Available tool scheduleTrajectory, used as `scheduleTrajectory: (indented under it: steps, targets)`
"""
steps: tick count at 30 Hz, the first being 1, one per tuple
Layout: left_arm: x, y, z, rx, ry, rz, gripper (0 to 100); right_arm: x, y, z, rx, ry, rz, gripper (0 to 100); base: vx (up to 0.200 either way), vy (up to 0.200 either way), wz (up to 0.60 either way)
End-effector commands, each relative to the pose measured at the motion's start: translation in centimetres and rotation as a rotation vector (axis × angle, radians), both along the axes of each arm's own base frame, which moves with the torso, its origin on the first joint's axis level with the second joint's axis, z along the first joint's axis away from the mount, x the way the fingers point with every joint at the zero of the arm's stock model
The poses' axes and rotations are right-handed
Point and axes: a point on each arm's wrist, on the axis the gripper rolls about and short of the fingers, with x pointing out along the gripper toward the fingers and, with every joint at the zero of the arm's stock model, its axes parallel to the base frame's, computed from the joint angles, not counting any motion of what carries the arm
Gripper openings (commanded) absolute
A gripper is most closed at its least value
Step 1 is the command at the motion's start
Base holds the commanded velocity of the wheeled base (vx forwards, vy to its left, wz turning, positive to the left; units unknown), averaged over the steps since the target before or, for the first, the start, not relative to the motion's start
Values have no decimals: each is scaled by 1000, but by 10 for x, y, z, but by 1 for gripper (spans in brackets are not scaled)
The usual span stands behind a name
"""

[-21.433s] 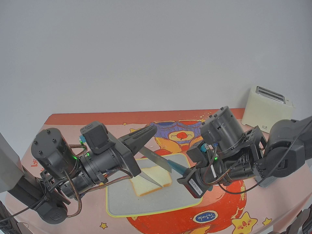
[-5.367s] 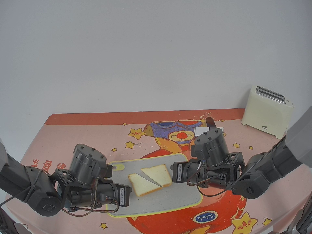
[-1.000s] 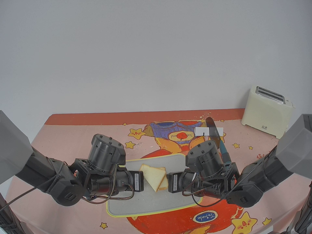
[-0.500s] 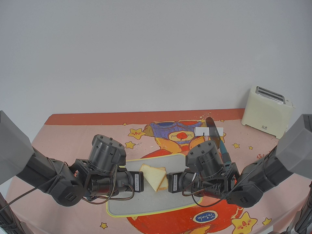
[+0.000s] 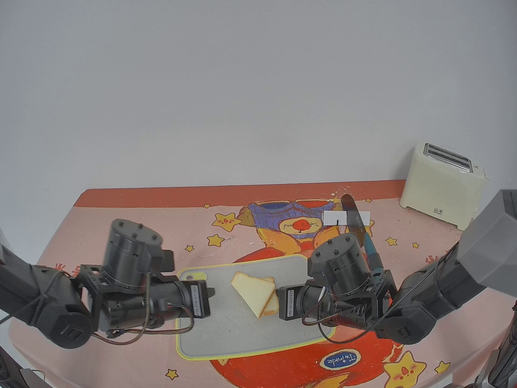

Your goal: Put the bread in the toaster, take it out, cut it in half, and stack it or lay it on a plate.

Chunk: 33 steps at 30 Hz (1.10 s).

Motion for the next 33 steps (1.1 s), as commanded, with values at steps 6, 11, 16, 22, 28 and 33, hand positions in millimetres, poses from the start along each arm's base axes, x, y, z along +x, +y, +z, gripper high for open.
scheduleTrajectory:
  steps: [6,11,16,22,28,33]
  targets:
    - [-36,35,23,-246,34,172,0,1,1,-12,-29,22,1,0,0,0,0]
    - [-37,41,16,-347,146,235,0,-1,3,-12,-29,25,9,0,0,0,0]
    - [-38,52,8,-356,197,237,0,-4,3,-13,-31,27,14,0,0,0,0]
    - [-37,81,-3,-307,193,134,100,-5,4,-15,-32,34,24,0,0,0,0]
    - [-22,93,6,-291,106,23,100,-7,5,-15,-30,37,34,0,0,0,0]
    - [-11,90,-3,-306,165,-14,100,-7,5,-16,-34,40,34,0,0,0,0]
